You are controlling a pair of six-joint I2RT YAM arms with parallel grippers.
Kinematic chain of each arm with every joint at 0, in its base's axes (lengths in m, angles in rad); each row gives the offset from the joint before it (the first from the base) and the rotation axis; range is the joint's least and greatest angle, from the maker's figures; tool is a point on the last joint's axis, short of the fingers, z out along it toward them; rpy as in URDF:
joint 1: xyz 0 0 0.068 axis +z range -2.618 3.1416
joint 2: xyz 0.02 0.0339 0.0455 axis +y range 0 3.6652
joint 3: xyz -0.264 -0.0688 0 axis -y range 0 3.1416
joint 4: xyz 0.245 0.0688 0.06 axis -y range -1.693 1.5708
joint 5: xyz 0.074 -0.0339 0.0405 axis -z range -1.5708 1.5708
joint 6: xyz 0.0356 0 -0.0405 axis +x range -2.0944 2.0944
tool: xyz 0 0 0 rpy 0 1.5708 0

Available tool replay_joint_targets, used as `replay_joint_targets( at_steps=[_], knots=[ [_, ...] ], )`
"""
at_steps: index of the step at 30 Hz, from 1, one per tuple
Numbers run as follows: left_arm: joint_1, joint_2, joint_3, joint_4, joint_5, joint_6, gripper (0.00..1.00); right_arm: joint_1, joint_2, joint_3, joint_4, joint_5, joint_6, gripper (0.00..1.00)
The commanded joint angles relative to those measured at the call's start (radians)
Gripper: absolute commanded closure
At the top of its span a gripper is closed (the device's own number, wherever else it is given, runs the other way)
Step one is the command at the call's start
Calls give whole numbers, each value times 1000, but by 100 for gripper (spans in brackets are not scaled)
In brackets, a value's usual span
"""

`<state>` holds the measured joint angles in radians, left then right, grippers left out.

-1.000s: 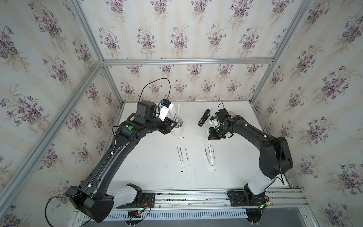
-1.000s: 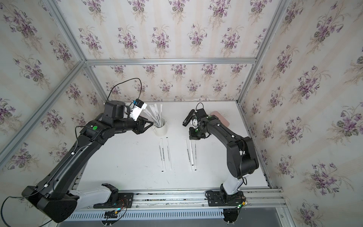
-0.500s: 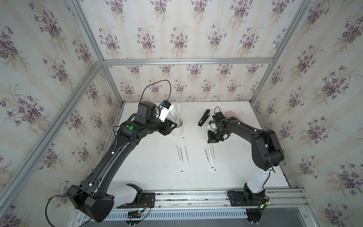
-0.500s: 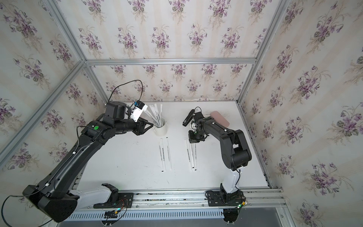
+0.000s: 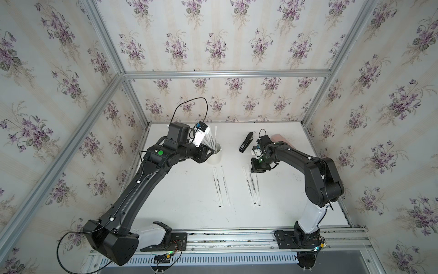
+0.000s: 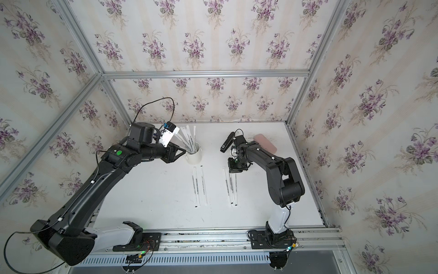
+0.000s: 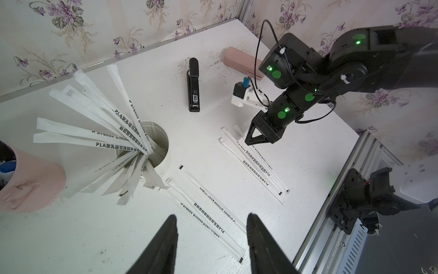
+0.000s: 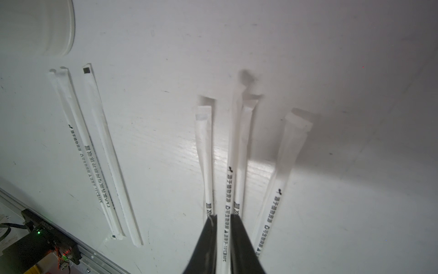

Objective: Take the straws out of the storage container
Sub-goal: Place the straw at the center of the board.

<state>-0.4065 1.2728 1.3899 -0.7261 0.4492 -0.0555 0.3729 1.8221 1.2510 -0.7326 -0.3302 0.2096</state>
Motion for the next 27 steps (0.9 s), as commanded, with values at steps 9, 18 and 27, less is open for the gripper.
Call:
replay_joint_targets(
  at_steps=[9,18,27],
  knots=[
    [-1,37,38,-3,-9,-9,52,1,-121,-9,80,0,24,82],
    [-37,57,127,-35,-127,-34,53,9,-327,-141,363,2,54,83],
    [-95,308,340,-88,-246,-43,53,9,-412,-210,467,33,38,84]
  ],
)
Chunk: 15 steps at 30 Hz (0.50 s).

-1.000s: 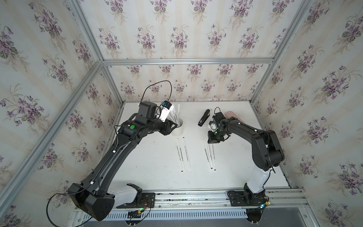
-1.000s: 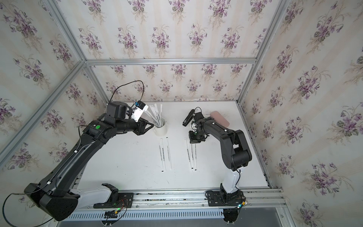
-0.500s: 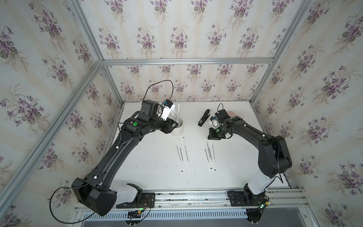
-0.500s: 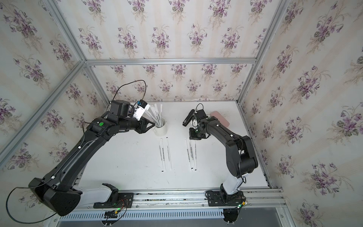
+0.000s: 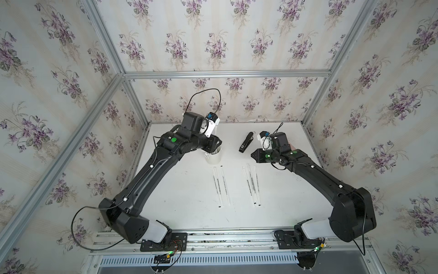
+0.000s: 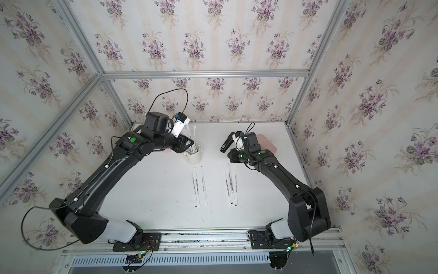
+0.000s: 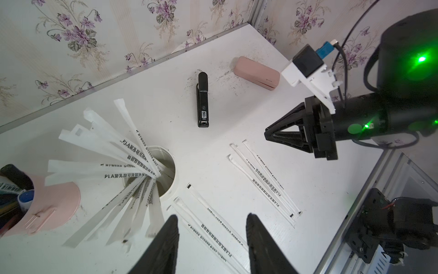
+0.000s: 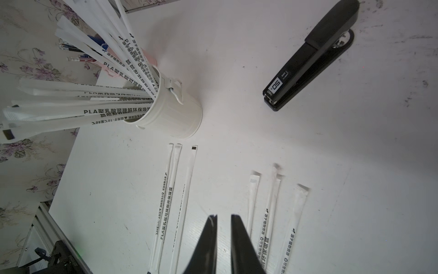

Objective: Take the straws out of the storage container
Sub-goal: Place the straw at the center of the board, then pick up the straw from the container.

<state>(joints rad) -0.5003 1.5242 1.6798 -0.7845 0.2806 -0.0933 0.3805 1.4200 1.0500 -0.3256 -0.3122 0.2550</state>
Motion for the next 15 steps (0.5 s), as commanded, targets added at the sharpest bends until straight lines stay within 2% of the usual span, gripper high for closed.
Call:
replay_joint_targets(
  at_steps=[1,9,15],
  knots=[
    [0,89,80,-42,-96,0,54,2,-10,-17,73,9,-4,83],
    [-1,281,258,-135,-144,31,53,3,-22,-80,140,-38,10,83],
    [-1,341,298,-164,-173,49,53,2,-57,-124,167,-21,2,83]
  ],
)
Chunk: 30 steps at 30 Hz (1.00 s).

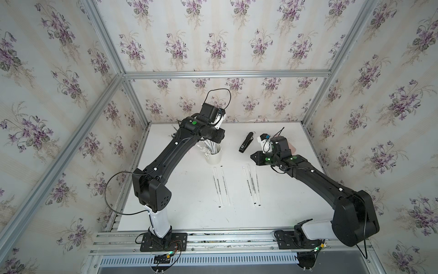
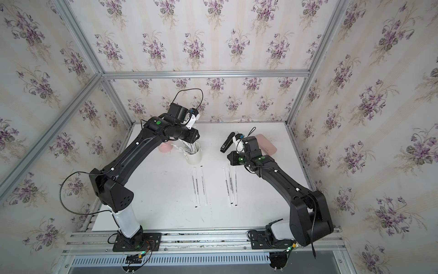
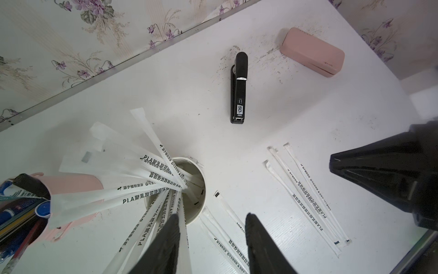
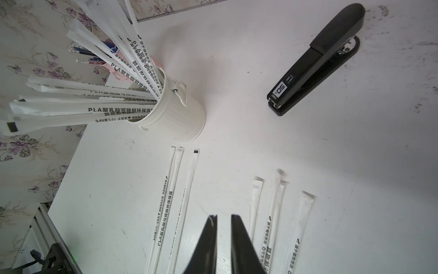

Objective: Take the straws out of the storage container
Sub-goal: Pick up the straw from the container.

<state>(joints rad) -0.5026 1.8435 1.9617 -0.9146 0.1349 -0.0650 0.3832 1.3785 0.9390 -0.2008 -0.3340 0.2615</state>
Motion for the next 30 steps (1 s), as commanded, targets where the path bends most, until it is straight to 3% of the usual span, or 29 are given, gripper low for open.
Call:
replay_joint_targets(
  at_steps=[1,18,23,30],
  knots=[
    [1,30,23,-37,-32,24,53,0,-21,-23,50,5,-5,84],
    [3,169,116,-29,-102,56,57,-1,-4,-38,83,18,-18,84],
    [9,223,149,-32,-164,38,59,0,-3,-39,85,20,-19,84],
    [22,288,212,3,-162,7,62,0,1,-35,87,25,-20,84]
  ],
)
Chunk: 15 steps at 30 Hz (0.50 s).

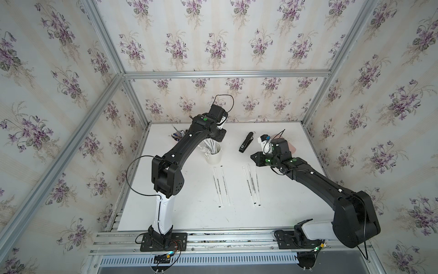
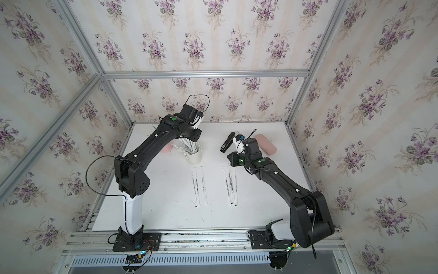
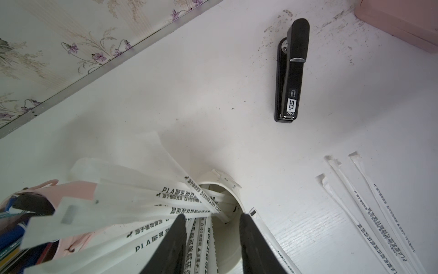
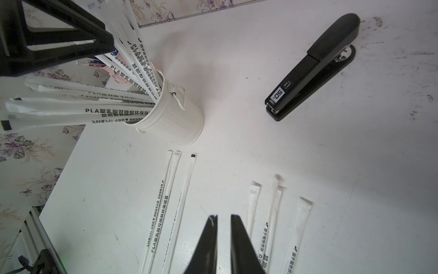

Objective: Take the straws out of the storage container
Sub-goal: Pick up the straw from the container.

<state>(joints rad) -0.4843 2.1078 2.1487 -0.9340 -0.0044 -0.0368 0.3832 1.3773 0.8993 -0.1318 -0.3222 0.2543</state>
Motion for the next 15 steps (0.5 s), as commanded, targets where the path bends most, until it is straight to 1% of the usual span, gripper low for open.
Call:
replay_joint_targets(
  at_steps=[1,6,15],
  knots=[
    [7,33,32,22,-28,-28,62,-1,0,3,18,14,-13,84],
    [19,72,52,29,-24,-51,63,0,-2,2,13,22,-16,84],
    [21,99,51,35,-43,-62,63,0,-4,1,14,25,-18,84]
  ],
)
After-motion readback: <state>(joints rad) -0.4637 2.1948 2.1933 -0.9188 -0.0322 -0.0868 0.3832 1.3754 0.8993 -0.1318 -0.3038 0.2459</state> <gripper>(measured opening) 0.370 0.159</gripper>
